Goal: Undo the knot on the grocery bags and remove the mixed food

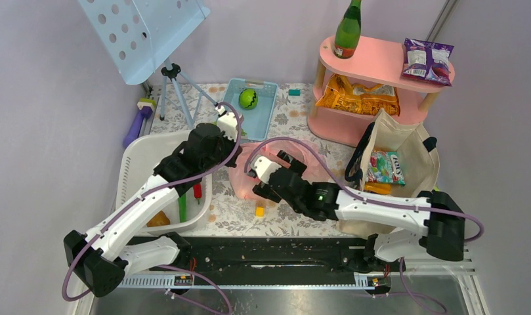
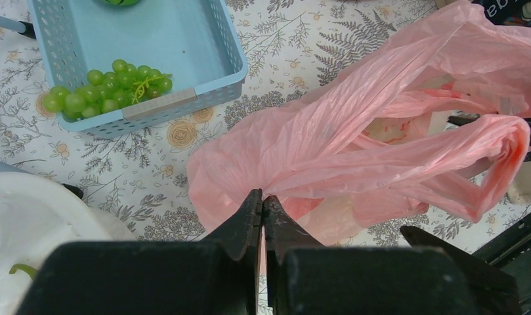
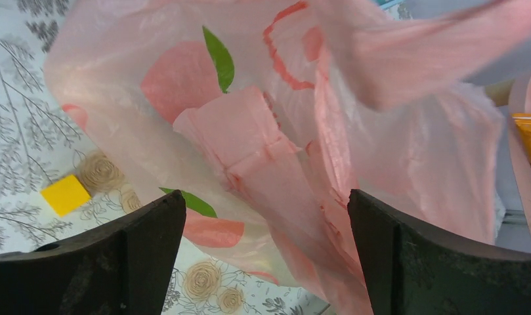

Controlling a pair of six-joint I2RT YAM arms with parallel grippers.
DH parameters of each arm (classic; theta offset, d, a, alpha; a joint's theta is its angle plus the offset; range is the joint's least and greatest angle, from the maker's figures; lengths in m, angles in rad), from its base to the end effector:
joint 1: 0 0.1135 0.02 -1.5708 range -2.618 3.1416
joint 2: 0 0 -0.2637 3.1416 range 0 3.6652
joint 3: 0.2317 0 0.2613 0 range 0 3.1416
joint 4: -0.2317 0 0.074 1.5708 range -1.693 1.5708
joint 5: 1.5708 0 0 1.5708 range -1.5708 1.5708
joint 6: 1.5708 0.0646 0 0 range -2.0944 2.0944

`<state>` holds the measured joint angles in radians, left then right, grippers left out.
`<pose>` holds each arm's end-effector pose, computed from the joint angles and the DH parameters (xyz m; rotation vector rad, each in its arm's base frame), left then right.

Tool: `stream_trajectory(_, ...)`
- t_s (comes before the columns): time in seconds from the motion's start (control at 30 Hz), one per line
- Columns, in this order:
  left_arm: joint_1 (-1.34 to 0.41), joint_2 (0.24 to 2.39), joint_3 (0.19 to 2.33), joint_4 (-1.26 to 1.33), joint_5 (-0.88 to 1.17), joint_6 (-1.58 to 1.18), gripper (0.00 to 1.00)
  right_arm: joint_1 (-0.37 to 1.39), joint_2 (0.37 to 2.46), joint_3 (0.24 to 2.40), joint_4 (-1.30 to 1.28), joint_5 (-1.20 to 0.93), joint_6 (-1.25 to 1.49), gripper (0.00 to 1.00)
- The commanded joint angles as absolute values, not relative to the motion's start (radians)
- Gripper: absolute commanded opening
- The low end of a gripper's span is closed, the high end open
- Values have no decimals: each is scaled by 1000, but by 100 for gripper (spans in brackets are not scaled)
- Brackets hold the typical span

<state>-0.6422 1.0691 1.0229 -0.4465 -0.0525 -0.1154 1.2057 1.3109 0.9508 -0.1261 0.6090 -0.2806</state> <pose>0.2199 -0.1602 0.3274 0.5121 2.0248 -0.4110 0.1501 0.2891 0.2755 -1.0367 1.6683 -0.0239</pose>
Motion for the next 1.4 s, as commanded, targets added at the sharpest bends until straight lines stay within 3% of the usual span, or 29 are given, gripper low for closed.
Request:
stream_trajectory(0.0, -638, 1066, 1019, -393, -67, -94, 0, 1212, 1360, 1017, -123, 669, -342, 100)
stream_trajectory(0.2, -638, 1051, 1014, -389, -74, -70, 0, 1193, 1493, 1054, -40, 954, -462, 99)
stream_trajectory(0.3, -637, 1028, 1000, -374, -75, -55, 0, 1181, 1518, 1041, 66, 1048, -531, 74)
stream_trajectory(0.33, -638, 1021, 995, -368, -86, -50, 0, 1178, 1503, 1035, 74, 1042, -525, 61)
stream_trajectory(0.37, -637, 1018, 992, -364, -100, -47, 0, 1172, 1484, 1030, 74, 1025, -505, 40)
stream_trajectory(0.4, -635, 1017, 990, -361, -115, -43, 0, 1165, 1454, 1030, 61, 1006, -481, 30)
stream_trajectory(0.57, -616, 1083, 1065, -377, -171, -52, 0, 1080, 1275, 1085, -123, 801, -312, 2)
stream_trajectory(0.83, -589, 1263, 1398, -505, -164, -146, 2, 913, 1141, 1302, -385, 565, -73, 0)
stream_trajectory(0.87, -588, 1276, 1451, -531, -171, -157, 12, 907, 1140, 1325, -412, 569, -52, 0)
stream_trajectory(0.97, -590, 1251, 1514, -542, -140, -184, 63, 894, 1140, 1353, -441, 584, 21, 0)
stream_trajectory(1.03, -590, 1212, 1524, -550, -117, -201, 79, 884, 1135, 1344, -442, 583, 72, 0)
stream_trajectory(1.13, -590, 1143, 1522, -590, -89, -226, 85, 870, 1122, 1316, -437, 548, 136, 0)
stream_trajectory(1.37, -613, 1071, 1424, -545, 52, -361, 86, 862, 1089, 1243, -418, 465, 231, 0)
